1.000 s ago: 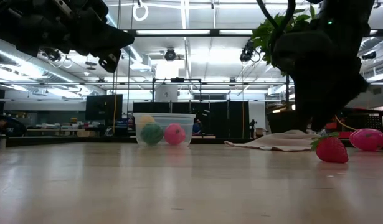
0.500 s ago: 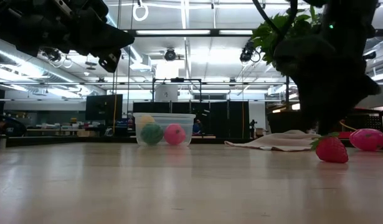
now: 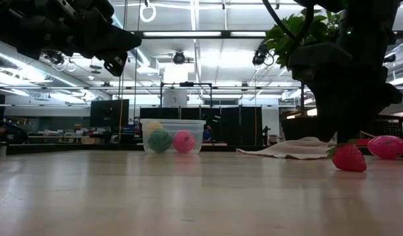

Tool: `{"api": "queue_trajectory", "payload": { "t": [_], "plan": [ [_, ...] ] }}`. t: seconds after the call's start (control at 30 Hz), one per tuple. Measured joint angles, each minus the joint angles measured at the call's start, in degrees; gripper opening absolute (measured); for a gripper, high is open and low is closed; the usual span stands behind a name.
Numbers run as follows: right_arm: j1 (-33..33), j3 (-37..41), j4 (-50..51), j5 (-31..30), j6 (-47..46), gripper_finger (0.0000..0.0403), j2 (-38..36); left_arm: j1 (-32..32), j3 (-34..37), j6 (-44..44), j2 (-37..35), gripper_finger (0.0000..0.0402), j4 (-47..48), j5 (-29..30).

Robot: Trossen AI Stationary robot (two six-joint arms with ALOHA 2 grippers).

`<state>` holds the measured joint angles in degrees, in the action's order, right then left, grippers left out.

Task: Pick and placing Produce into tupperware
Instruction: Put the red strawberry into the container

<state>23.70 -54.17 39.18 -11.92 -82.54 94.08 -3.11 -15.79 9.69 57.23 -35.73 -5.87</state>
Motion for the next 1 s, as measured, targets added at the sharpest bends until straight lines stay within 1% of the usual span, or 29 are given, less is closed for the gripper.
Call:
{"api": "queue_trajectory", "payload": {
  "t": [0.23,0.4,0.53,0.77,0.93,1.0],
  "plan": [
    [-0.4,0.0,0.0,0.0,0.0,0.0206,0.0,0.0,0.0,0.0,0.0,0.001,0.0,0.0],
    [-1.4,1.2,-0.5,0.5,-0.5,0.0206,0.0,0.1,0.0,0.0,0.0,0.0017,0.0,0.0],
    [-2.0,2.6,-4.2,1.7,-1.1,0.0206,0.0,0.1,0.0,0.0,0.0,0.0024,0.0,0.0],
    [-2.0,2.5,-4.8,1.5,-2.2,0.0205,0.0,0.1,0.0,0.0,0.0,0.0014,0.0,0.0],
    [-1.8,2.4,-5.1,5.2,-1.9,0.0187,0.0,0.1,0.0,0.0,0.0,0.0011,0.0,0.0],
    [-1.4,2.4,-5.1,5.3,-1.8,0.0175,0.0,0.1,0.0,0.0,0.0,0.0015,0.0,0.0]
  ]
}}
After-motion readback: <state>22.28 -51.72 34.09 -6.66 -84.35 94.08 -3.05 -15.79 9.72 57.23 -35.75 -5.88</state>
